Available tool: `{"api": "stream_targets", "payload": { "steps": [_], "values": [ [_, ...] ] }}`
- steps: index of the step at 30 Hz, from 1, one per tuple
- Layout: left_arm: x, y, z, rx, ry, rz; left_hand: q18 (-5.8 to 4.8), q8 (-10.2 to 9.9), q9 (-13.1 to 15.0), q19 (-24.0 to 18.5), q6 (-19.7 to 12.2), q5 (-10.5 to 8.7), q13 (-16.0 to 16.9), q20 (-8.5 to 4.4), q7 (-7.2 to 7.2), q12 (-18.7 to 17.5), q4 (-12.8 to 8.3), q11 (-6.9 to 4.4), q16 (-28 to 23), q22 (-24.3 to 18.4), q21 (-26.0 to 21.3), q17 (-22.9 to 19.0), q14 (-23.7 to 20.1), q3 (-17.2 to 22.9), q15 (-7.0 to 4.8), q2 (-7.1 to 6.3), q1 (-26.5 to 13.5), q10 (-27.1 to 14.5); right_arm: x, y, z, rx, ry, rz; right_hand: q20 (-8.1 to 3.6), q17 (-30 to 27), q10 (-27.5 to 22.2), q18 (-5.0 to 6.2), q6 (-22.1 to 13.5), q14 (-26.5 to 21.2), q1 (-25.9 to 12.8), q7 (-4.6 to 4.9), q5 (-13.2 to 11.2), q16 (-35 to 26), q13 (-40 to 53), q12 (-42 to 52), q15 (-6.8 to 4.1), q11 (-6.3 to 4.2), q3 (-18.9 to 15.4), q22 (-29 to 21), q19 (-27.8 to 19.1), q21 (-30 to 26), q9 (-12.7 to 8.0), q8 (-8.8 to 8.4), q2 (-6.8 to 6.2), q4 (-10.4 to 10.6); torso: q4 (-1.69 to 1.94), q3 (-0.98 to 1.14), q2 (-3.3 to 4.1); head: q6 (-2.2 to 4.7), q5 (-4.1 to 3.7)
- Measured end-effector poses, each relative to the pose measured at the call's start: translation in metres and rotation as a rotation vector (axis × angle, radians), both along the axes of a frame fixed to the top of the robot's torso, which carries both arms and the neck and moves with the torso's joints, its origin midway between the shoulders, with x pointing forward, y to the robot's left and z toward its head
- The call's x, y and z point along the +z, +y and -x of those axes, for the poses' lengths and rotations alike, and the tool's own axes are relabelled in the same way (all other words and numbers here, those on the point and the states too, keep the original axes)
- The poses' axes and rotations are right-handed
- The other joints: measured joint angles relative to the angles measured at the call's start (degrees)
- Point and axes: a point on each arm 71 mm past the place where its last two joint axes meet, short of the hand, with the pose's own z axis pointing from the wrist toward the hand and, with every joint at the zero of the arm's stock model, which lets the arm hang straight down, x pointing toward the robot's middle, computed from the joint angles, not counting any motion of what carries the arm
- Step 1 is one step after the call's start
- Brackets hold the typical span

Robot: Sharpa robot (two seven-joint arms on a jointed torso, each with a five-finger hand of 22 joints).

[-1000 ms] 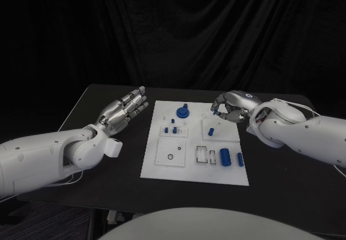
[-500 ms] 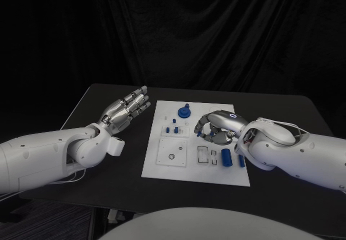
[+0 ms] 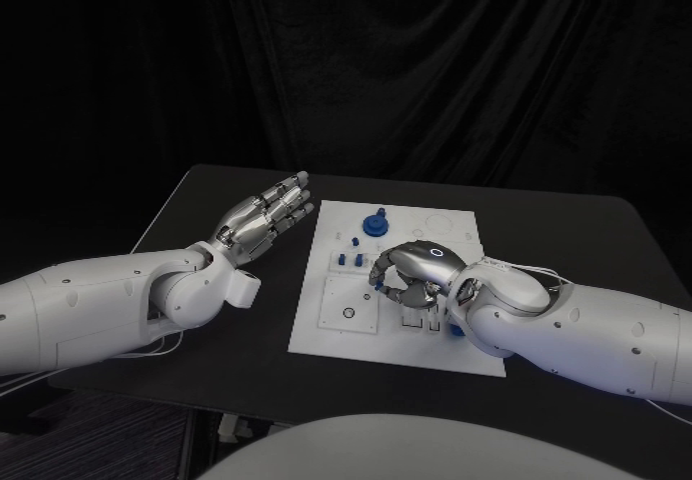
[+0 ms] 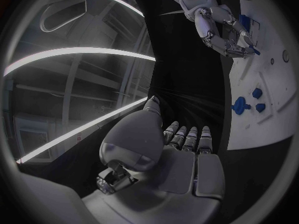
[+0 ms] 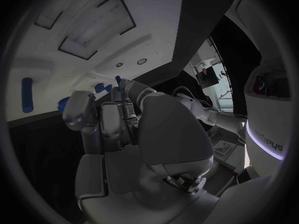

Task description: Assemble the parts on the task board

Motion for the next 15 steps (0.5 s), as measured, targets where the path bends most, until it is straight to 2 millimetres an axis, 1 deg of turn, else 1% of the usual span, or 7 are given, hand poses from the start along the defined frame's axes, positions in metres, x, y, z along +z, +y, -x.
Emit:
{"api": "stream_targets", "payload": {
  "steps": [2,4,8,9,15],
  "values": [
    [-0.0002,-0.0007,-0.0001,-0.002,0.0,0.001,0.0,0.0,0.0,0.0,0.0,0.0,0.0,0.0,0.0,0.0,0.0,0.0,0.0,0.0,0.0,0.0,0.0,0.0,0.0,0.0,0.0,0.0,-0.0006,0.0029,-0.0004,-0.002,-0.009,0.009,0.0,0.0,0.1,0.0,0.0,0.0,0.0,-0.01,-0.2,0.0,-0.2,0.0,0.0,-0.09,0.0,0.0,0.0,0.0,0.1,0.0,0.0,0.0,0.05,0.01,0.0,0.0,0.0],
    [-0.0003,-0.0008,-0.0002,-0.003,0.001,0.002,0.0,0.0,0.0,0.0,0.0,0.0,0.0,0.0,0.0,0.0,0.0,0.0,0.0,0.0,0.0,0.0,-0.2,0.0,0.2,0.0,0.0,0.0,-0.0012,0.0054,-0.0011,-0.006,-0.017,0.018,0.0,0.0,0.2,0.01,0.0,0.0,0.0,0.0,-0.4,0.0,-0.2,-0.1,0.0,0.04,0.0,0.0,0.0,0.0,0.2,0.0,0.0,0.0,0.12,0.04,0.01,0.0,0.01],
    [-0.0005,-0.001,-0.0002,-0.005,0.001,0.003,0.0,0.0,0.0,0.0,0.0,0.0,0.0,0.0,0.0,0.0,0.0,0.0,0.0,0.0,0.0,0.0,-0.2,0.0,0.2,0.0,0.0,0.0,-0.0028,0.0067,-0.0026,-0.017,-0.028,0.032,0.0,-0.1,0.6,0.01,0.5,0.0,0.0,-0.1,-1.3,0.0,-0.3,-0.2,0.0,-0.18,-0.2,0.0,0.0,0.0,0.4,-0.44,0.0,0.2,0.15,0.07,0.03,0.0,0.35],
    [-0.0005,-0.0011,-0.0002,-0.005,0.002,0.004,0.0,0.0,0.0,0.0,0.0,0.0,0.0,0.0,0.0,0.0,0.0,0.0,0.0,0.0,0.0,0.0,-0.2,0.0,0.2,0.0,0.0,0.0,-0.0034,0.0068,-0.0028,-0.019,-0.029,0.035,-0.12,-0.1,1.0,0.01,0.5,0.0,-0.2,-0.1,-1.3,0.0,-0.3,-0.5,0.0,-0.2,-0.2,0.0,0.1,0.0,0.4,-0.44,-0.23,0.2,0.12,0.09,0.04,0.0,0.48],
    [-0.0006,-0.0023,-0.0003,-0.009,0.002,0.006,0.0,0.0,0.0,0.0,0.2,0.0,0.0,0.0,0.2,0.0,0.2,0.0,0.0,0.0,0.0,0.0,0.0,0.2,0.41,0.04,0.0,0.0,-0.0091,0.0082,-0.0013,-0.028,-0.028,0.047,-0.21,-0.2,1.2,0.01,0.5,0.0,-0.2,-0.1,-1.5,0.0,-0.5,-0.6,0.0,-0.38,-0.4,0.0,0.2,0.0,0.5,-0.44,-0.23,0.1,-0.04,0.1,0.05,0.0,0.92]
  ]
}}
